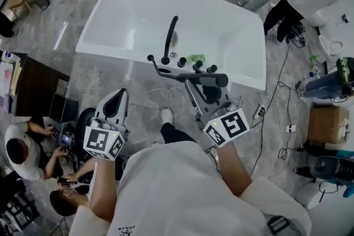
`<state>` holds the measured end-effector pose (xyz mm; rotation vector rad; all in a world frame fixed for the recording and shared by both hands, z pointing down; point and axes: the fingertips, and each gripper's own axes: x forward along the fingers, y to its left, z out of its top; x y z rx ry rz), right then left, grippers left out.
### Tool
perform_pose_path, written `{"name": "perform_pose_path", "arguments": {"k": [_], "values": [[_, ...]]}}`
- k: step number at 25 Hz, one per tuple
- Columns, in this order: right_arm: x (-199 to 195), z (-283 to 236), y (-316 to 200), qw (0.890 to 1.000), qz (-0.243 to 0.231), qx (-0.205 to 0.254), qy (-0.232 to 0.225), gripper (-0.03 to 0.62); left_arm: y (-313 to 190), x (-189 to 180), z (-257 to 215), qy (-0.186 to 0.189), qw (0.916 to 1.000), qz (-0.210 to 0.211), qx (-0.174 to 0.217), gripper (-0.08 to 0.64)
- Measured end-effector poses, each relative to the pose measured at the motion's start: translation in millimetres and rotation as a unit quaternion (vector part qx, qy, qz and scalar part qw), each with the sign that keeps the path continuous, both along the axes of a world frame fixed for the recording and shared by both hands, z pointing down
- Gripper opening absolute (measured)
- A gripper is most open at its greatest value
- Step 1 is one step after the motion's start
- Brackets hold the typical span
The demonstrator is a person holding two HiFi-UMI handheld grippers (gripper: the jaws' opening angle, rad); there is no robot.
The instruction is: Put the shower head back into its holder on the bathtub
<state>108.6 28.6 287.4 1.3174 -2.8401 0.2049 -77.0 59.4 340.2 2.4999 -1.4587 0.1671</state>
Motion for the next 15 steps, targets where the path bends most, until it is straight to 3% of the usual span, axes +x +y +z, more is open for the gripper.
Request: {"name": "perform_pose_path", "arguments": {"k": [15], "values": [[-2, 28, -97, 0.998, -0.056, -0.031, 0.009, 0.140, -86, 15, 4, -0.009, 0.9993, -0.033, -0.012, 0.009]]}}
